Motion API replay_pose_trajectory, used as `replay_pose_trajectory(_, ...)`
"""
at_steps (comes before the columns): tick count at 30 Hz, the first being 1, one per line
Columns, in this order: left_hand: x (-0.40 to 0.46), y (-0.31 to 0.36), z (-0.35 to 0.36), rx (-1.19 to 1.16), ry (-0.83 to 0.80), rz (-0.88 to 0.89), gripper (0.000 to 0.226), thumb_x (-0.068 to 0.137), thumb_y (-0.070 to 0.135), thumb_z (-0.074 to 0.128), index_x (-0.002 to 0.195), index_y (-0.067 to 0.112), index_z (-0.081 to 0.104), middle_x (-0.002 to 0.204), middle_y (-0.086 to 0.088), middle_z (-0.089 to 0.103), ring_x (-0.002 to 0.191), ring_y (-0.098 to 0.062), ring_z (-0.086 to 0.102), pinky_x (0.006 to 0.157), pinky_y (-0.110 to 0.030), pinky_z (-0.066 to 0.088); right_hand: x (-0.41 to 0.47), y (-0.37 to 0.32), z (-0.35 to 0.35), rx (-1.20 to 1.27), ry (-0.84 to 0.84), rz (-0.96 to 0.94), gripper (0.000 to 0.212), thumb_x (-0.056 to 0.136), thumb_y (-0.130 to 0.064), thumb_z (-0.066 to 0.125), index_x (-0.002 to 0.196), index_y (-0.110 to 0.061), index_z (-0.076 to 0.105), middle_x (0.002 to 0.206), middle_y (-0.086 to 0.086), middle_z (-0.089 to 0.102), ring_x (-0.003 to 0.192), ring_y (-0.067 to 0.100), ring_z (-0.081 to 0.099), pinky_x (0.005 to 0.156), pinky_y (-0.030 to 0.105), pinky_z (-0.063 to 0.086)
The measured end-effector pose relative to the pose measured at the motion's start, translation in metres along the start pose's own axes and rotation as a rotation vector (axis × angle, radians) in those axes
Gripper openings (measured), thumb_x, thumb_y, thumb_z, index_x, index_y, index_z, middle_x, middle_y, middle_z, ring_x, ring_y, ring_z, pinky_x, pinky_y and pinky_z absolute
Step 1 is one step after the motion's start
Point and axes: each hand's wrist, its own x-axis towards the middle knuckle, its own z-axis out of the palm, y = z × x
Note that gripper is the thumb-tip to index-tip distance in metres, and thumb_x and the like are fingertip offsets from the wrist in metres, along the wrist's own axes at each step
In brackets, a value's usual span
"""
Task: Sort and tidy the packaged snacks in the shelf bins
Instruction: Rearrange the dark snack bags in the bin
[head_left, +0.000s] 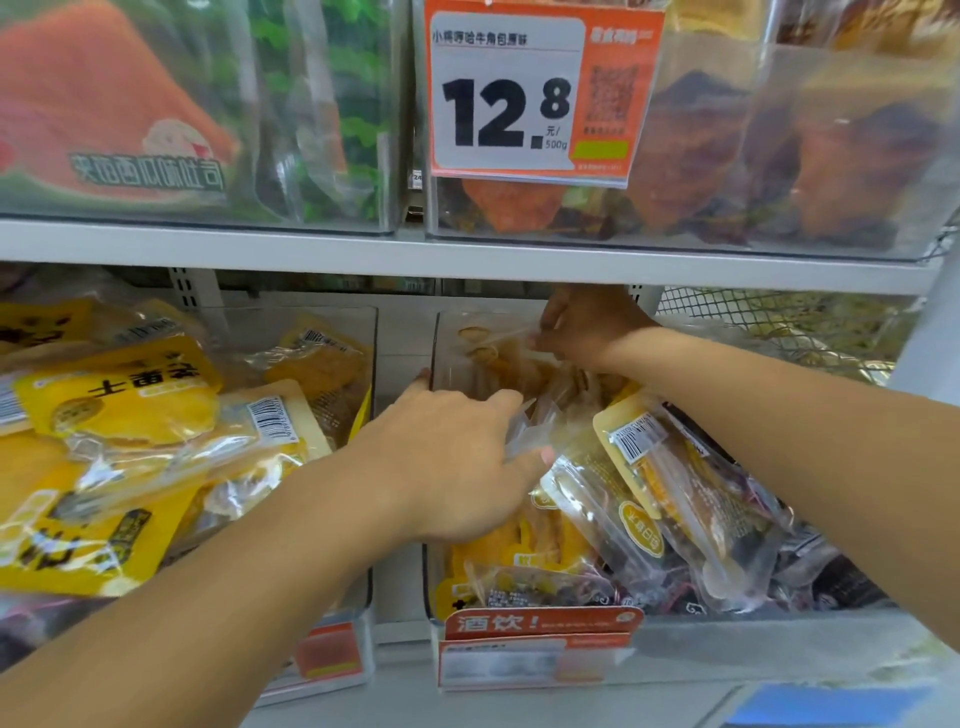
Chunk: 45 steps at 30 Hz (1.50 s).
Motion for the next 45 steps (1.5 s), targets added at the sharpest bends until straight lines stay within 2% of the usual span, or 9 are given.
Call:
replay_pose_trajectory(3,-0.002,0.000,0.001,-0.016,0.046,-0.016,0.063,0.098,0.066,0.024,0.149,0.029,0.032,0.131,-0.004,0.057,0.126,-0.027,0.046,0.109,-0.041,0.030,0.005,0.010,0.001,-0.126,0.062,0.015,0.013,0.096,-0.020,0.064,0.104,-0.013,0.072,0.116,0.004,0.066,0.103,0.023,0.061,0.089,0.029,0.046)
replay_pose_trajectory(9,-0.003,0.002,0.000,-0.003,0.043,-0.024,0.062,0.098,0.066,0.027,0.149,0.030,0.033,0.133,-0.005,0.054,0.128,-0.024,0.043,0.110,-0.041,0.029,0.010,0.011,0.006,-0.226,0.085,-0.077,0.016,0.096,-0.014,0.059,0.095,-0.021,0.074,0.109,-0.003,0.066,0.102,0.024,0.059,0.094,0.039,0.050)
replay_pose_trajectory(18,-0.004,0.003,0.001,0.016,0.025,-0.014,0.062,0.100,0.062,0.027,0.154,0.032,0.023,0.138,-0.005,0.050,0.132,-0.026,0.039,0.112,-0.043,0.026,0.023,0.006,0.023,0.486,0.176,-0.124,0.025,0.096,-0.013,0.060,0.073,-0.022,0.065,0.081,-0.003,0.065,0.081,0.017,0.058,0.084,0.040,0.053)
replay_pose_trajectory(22,-0.003,0.002,0.002,0.017,0.037,-0.003,0.061,0.100,0.062,0.027,0.154,0.032,0.024,0.136,-0.004,0.052,0.131,-0.027,0.040,0.111,-0.043,0.027,0.027,0.007,0.014,0.483,-0.085,-0.121,0.019,0.101,-0.032,0.055,0.090,-0.019,0.064,0.085,0.005,0.059,0.081,0.019,0.054,0.078,0.036,0.046)
replay_pose_trajectory(26,-0.004,0.002,0.002,0.021,0.047,0.000,0.059,0.100,0.062,0.027,0.151,0.031,0.028,0.130,-0.003,0.054,0.127,-0.026,0.043,0.109,-0.043,0.029,0.029,-0.008,0.004,0.286,-0.280,-0.115,0.052,0.083,-0.076,0.052,0.112,-0.035,0.065,0.103,-0.010,0.066,0.090,0.009,0.061,0.076,0.032,0.054)
replay_pose_trajectory(30,-0.003,0.002,0.004,0.031,0.063,0.000,0.056,0.100,0.062,0.028,0.146,0.031,0.033,0.122,-0.004,0.055,0.120,-0.027,0.045,0.101,-0.042,0.031,0.035,-0.029,0.015,-0.141,-0.299,-0.271,0.046,0.084,-0.058,0.069,0.068,-0.017,0.056,0.063,0.000,0.050,0.059,0.018,0.048,0.057,0.030,0.041)
replay_pose_trajectory(35,-0.003,0.000,0.006,0.054,0.071,0.015,0.058,0.100,0.062,0.026,0.147,0.029,0.032,0.119,-0.004,0.057,0.118,-0.026,0.046,0.106,-0.043,0.030,0.044,-0.022,0.023,-0.129,-0.243,-0.280,0.032,0.092,-0.032,0.069,0.081,-0.002,0.068,0.072,0.010,0.061,0.064,0.022,0.057,0.055,0.034,0.053)
replay_pose_trajectory(41,-0.004,-0.001,0.010,0.051,0.144,0.039,0.053,0.100,0.061,0.027,0.139,0.027,0.038,0.116,0.000,0.059,0.116,-0.023,0.047,0.106,-0.042,0.030,0.034,-0.014,0.019,0.031,-0.024,-0.342,0.016,0.102,-0.016,0.054,0.097,-0.007,0.067,0.089,-0.004,0.057,0.070,-0.002,0.047,0.067,0.017,0.037)
replay_pose_trajectory(45,-0.004,-0.002,0.013,0.048,0.198,0.064,0.047,0.100,0.061,0.028,0.129,0.027,0.042,0.115,0.004,0.060,0.113,-0.021,0.050,0.106,-0.042,0.030,0.035,-0.002,0.026,0.195,0.172,-0.362,0.013,0.101,-0.006,0.051,0.090,-0.001,0.058,0.085,0.003,0.052,0.080,0.011,0.046,0.073,0.024,0.032)
